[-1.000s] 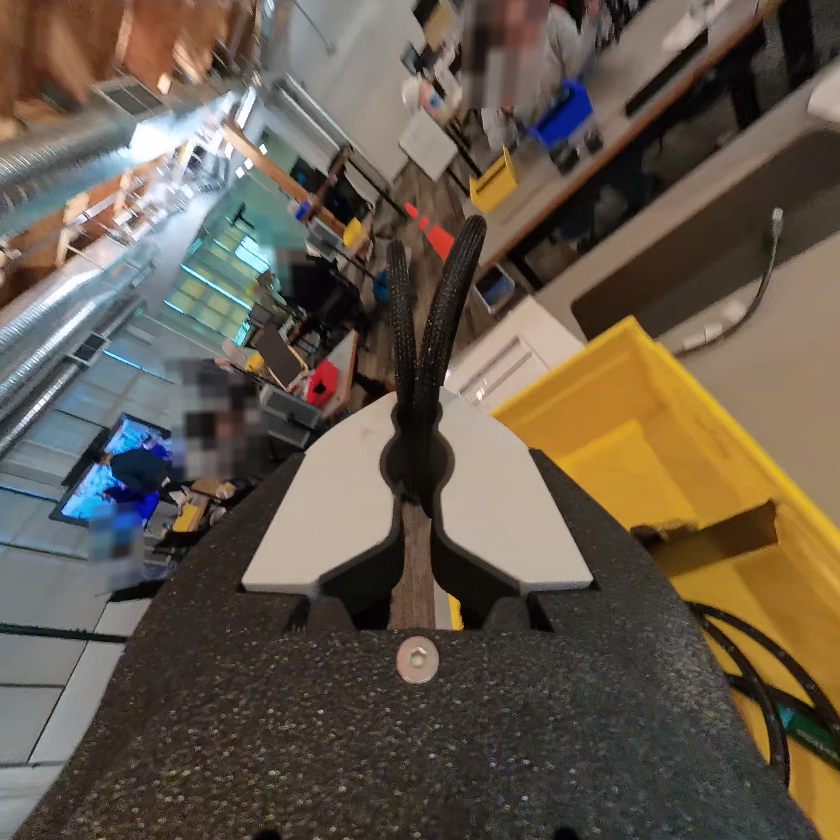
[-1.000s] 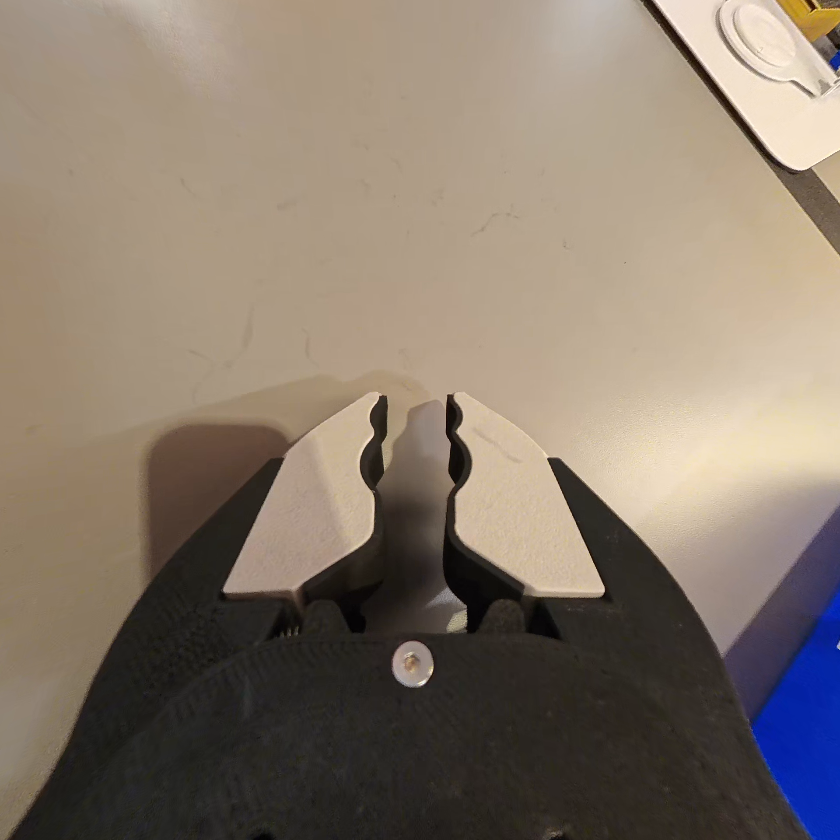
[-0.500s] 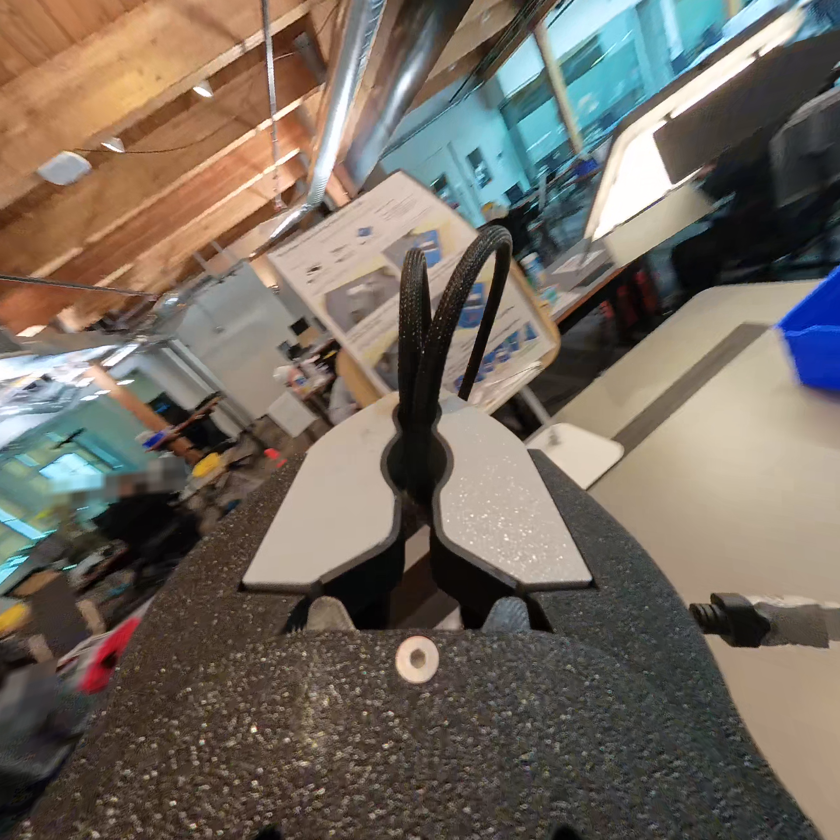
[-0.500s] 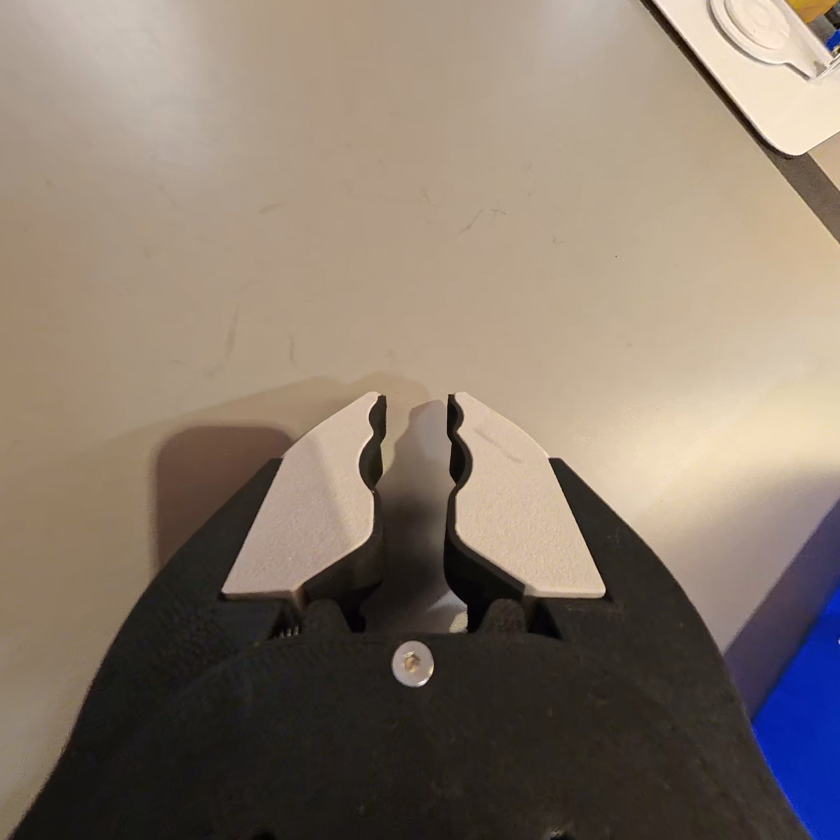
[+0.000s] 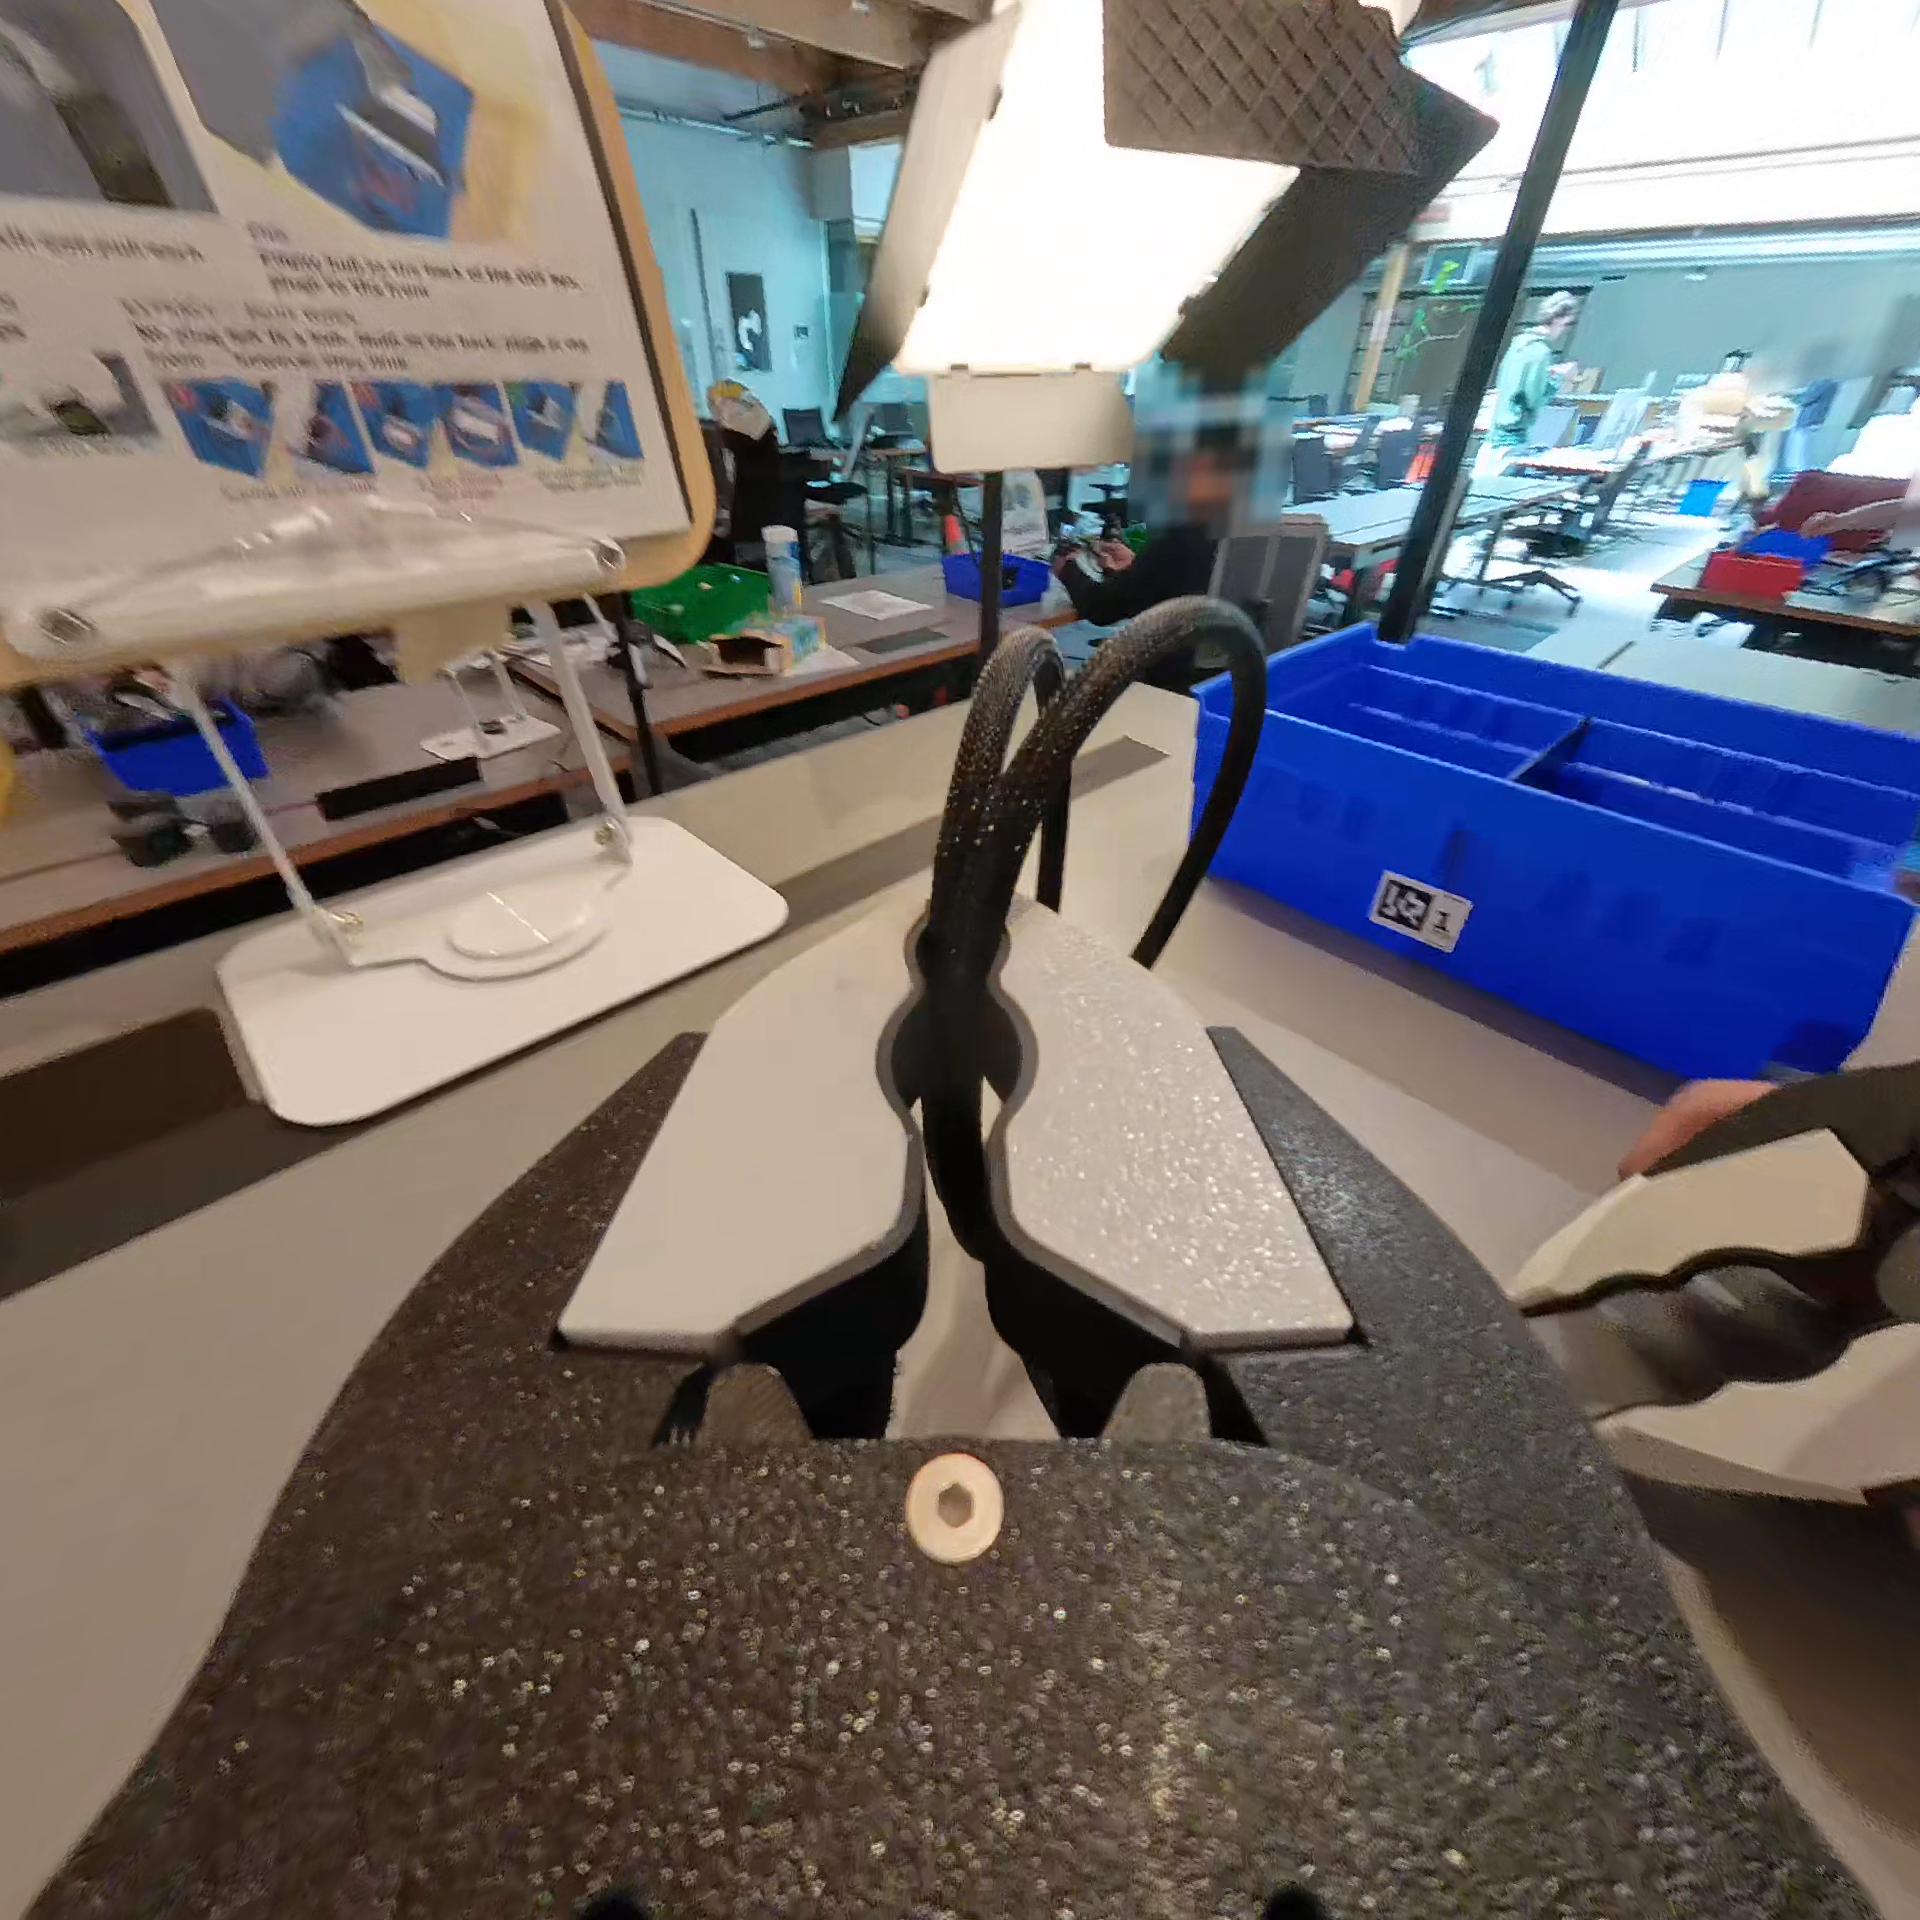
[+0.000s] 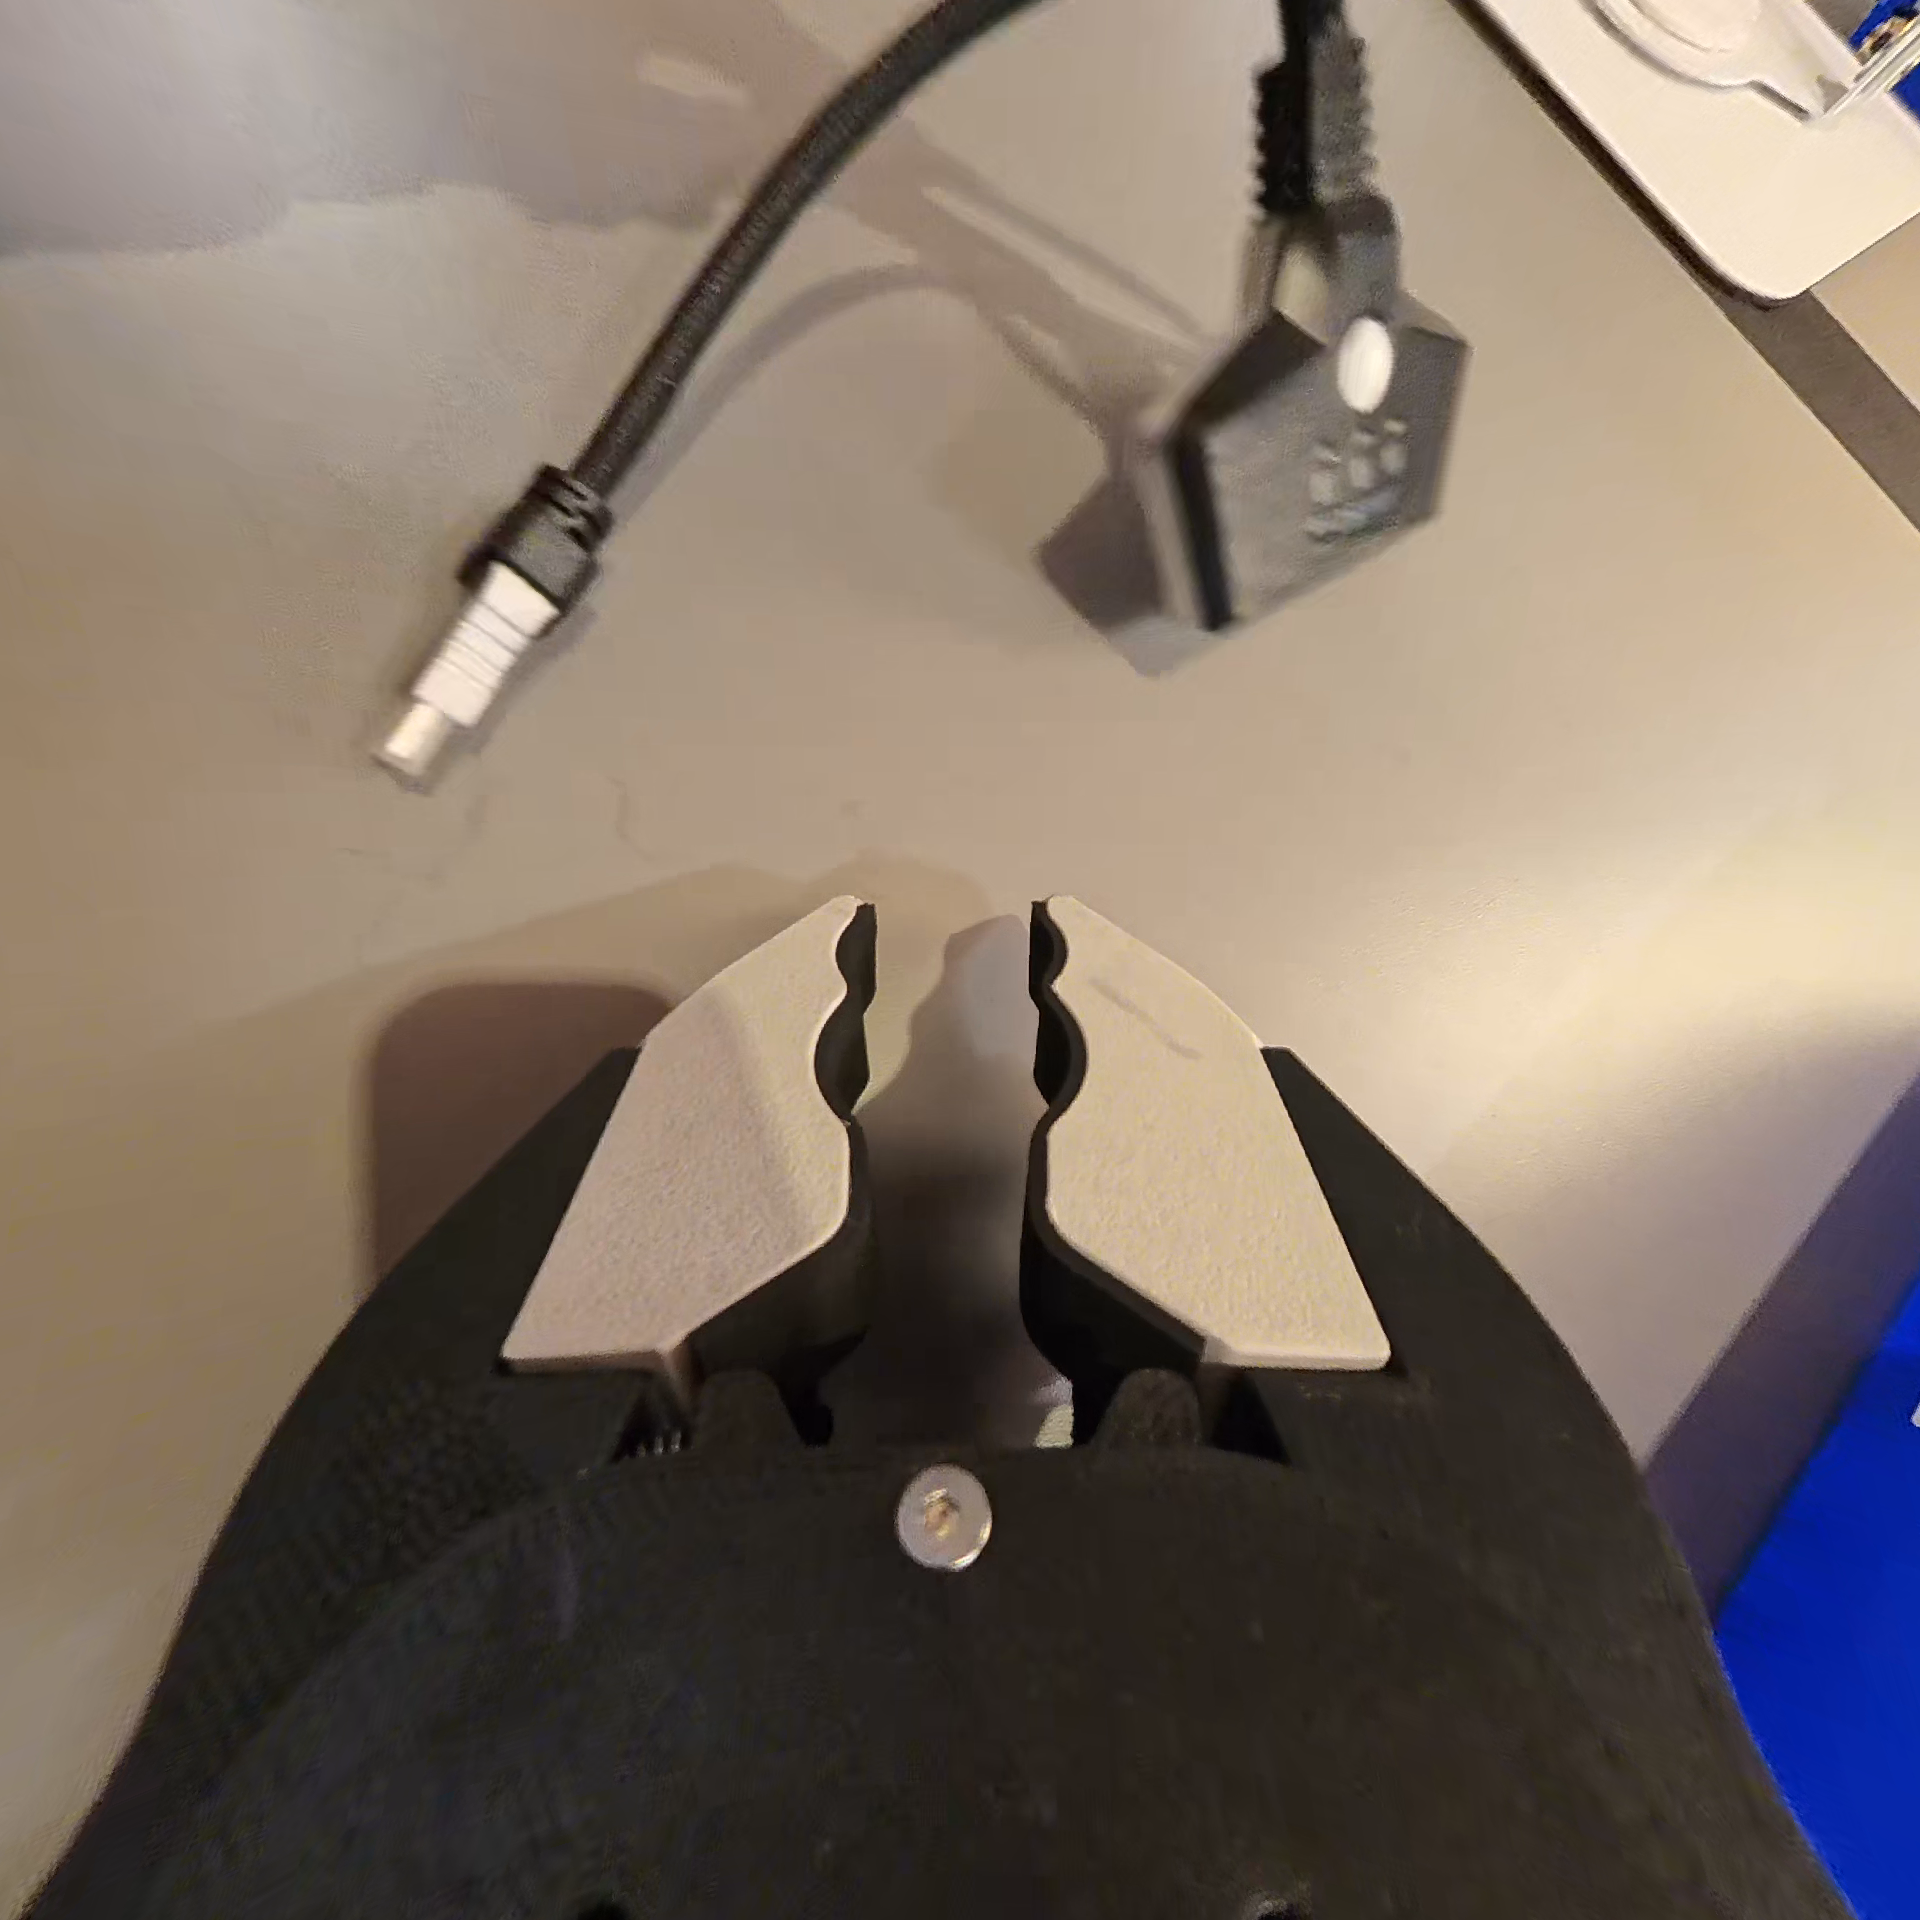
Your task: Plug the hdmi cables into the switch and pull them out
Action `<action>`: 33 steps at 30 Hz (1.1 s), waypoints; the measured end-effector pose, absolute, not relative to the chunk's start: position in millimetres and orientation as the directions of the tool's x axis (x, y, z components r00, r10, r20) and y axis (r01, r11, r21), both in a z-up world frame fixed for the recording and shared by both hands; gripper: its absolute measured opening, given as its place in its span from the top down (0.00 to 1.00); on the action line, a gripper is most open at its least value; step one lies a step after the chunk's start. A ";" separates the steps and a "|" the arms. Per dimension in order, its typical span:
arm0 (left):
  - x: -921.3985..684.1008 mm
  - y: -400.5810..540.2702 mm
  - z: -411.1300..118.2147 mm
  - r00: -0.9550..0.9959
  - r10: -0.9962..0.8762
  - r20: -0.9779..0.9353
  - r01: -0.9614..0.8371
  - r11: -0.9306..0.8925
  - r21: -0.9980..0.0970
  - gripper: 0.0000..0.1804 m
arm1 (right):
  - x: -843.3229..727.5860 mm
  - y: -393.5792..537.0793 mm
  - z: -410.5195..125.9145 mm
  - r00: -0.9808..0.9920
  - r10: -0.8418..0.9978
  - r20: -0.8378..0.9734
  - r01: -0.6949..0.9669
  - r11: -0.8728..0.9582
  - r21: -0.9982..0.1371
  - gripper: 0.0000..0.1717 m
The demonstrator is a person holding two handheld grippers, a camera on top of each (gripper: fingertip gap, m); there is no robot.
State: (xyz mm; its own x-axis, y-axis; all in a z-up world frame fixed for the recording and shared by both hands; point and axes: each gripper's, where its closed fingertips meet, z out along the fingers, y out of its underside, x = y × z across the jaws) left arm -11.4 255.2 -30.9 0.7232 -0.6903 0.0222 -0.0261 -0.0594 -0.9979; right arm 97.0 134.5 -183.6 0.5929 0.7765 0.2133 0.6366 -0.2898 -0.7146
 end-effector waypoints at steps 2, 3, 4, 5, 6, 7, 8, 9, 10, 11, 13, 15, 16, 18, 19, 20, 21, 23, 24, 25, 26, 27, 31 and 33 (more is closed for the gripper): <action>-7.4 253.9 -50.1 0.690 -0.721 0.055 -0.054 -0.128 -0.990 0.97 | 96.9 134.7 -183.8 0.594 0.777 0.209 0.635 -0.293 -0.715 0.84; -6.7 253.3 -60.1 0.680 -0.730 0.065 -0.087 -0.168 -0.982 0.95 | 97.0 134.8 -184.0 0.595 0.777 0.205 0.634 -0.297 -0.714 0.84; -6.7 251.2 -68.6 0.667 -0.741 0.079 -0.117 -0.209 -0.971 0.89 | 97.0 134.9 -184.2 0.596 0.778 0.200 0.632 -0.301 -0.714 0.84; -7.2 247.5 -75.2 0.648 -0.755 0.100 -0.139 -0.247 -0.959 0.82 | 97.1 135.0 -184.5 0.596 0.779 0.195 0.631 -0.304 -0.714 0.84; -8.9 242.2 -79.7 0.629 -0.768 0.123 -0.152 -0.276 -0.949 0.76 | 97.2 135.2 -184.7 0.597 0.779 0.190 0.629 -0.308 -0.713 0.84; -12.8 236.4 -82.3 0.617 -0.774 0.140 -0.158 -0.296 -0.942 0.70 | 97.2 135.2 -184.8 0.598 0.780 0.187 0.628 -0.311 -0.713 0.84; -18.5 229.7 -83.6 0.611 -0.778 0.147 -0.159 -0.303 -0.940 0.66 | 97.2 135.3 -185.0 0.598 0.780 0.184 0.627 -0.313 -0.713 0.84; -25.4 222.0 -85.1 0.609 -0.779 0.149 -0.159 -0.303 -0.940 0.64 | 97.2 135.3 -185.1 0.598 0.780 0.182 0.627 -0.314 -0.713 0.84; -33.6 214.1 -87.8 0.613 -0.776 0.148 -0.158 -0.304 -0.939 0.62 | 97.3 135.3 -185.2 0.598 0.781 0.181 0.627 -0.315 -0.713 0.84; -42.7 206.0 -91.6 0.622 -0.769 0.147 -0.156 -0.306 -0.939 0.59 | 97.3 135.3 -185.2 0.598 0.781 0.179 0.626 -0.316 -0.713 0.84; -62.3 190.1 -98.4 0.646 -0.746 0.160 -0.118 -0.304 -0.945 0.57 | 97.4 135.5 -185.6 0.599 0.782 0.171 0.624 -0.322 -0.712 0.84; -80.9 174.1 -106.2 0.668 -0.715 0.203 -0.034 -0.302 -0.953 0.58 | 97.4 135.5 -186.3 0.600 0.784 0.160 0.621 -0.330 -0.711 0.84; -88.9 167.1 -106.6 0.677 -0.698 0.234 0.014 -0.305 -0.952 0.57 | 97.1 135.4 -186.5 0.598 0.786 0.155 0.620 -0.332 -0.711 0.84; -101.7 156.5 -91.0 0.684 -0.689 0.238 0.111 -0.225 -0.968 0.64 | 95.9 135.4 -186.5 0.591 0.792 0.156 0.624 -0.325 -0.711 0.84; -109.2 156.8 -87.4 0.718 -0.656 0.231 0.136 -0.193 -0.972 0.64 | 94.8 135.6 -186.4 0.585 0.795 0.158 0.626 -0.320 -0.711 0.84; -112.6 157.4 -86.1 0.736 -0.638 0.226 0.144 -0.178 -0.973 0.65 | 93.6 136.5 -186.5 0.580 0.799 0.159 0.629 -0.315 -0.711 0.84; -112.4 158.3 -87.5 0.743 -0.632 0.221 0.135 -0.182 -0.974 0.65 | 92.3 137.8 -186.4 0.575 0.802 0.161 0.631 -0.310 -0.711 0.83; -107.7 161.0 -93.7 0.746 -0.630 0.216 0.098 -0.216 -0.971 0.65 | 89.5 142.4 -186.3 0.568 0.806 0.165 0.635 -0.301 -0.712 0.83; -106.3 162.4 -96.7 0.750 -0.626 0.215 0.083 -0.233 -0.969 0.65 | 88.4 145.0 -186.2 0.567 0.807 0.166 0.635 -0.299 -0.712 0.83; -105.7 163.3 -98.2 0.752 -0.624 0.215 0.076 -0.242 -0.967 0.65 | 87.6 147.5 -186.2 0.568 0.806 0.166 0.635 -0.300 -0.712 0.83; -106.5 163.4 -98.2 0.754 -0.620 0.216 0.079 -0.242 -0.967 0.65 | 87.2 149.7 -186.3 0.570 0.805 0.165 0.633 -0.303 -0.712 0.83; -108.3 163.1 -96.6 0.758 -0.614 0.218 0.090 -0.232 -0.968 0.65 | 87.2 151.2 -186.4 0.574 0.802 0.162 0.631 -0.308 -0.712 0.83; -124.5 155.5 -96.1 0.800 -0.566 0.199 0.087 -0.219 -0.972 0.65 | 87.7 152.2 -185.6 0.579 0.796 0.177 0.632 -0.302 -0.714 0.82; -143.4 145.9 -86.9 0.844 -0.523 0.119 0.026 -0.182 -0.983 0.65 | 87.7 151.9 -184.3 0.577 0.791 0.202 0.638 -0.283 -0.716 0.83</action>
State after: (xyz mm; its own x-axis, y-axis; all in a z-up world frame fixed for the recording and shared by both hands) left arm -143.4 145.9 -86.9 0.8438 -0.5233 0.1193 0.0263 -0.1816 -0.9830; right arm 87.7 151.9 -184.3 0.5773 0.7913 0.2015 0.6383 -0.2834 -0.7157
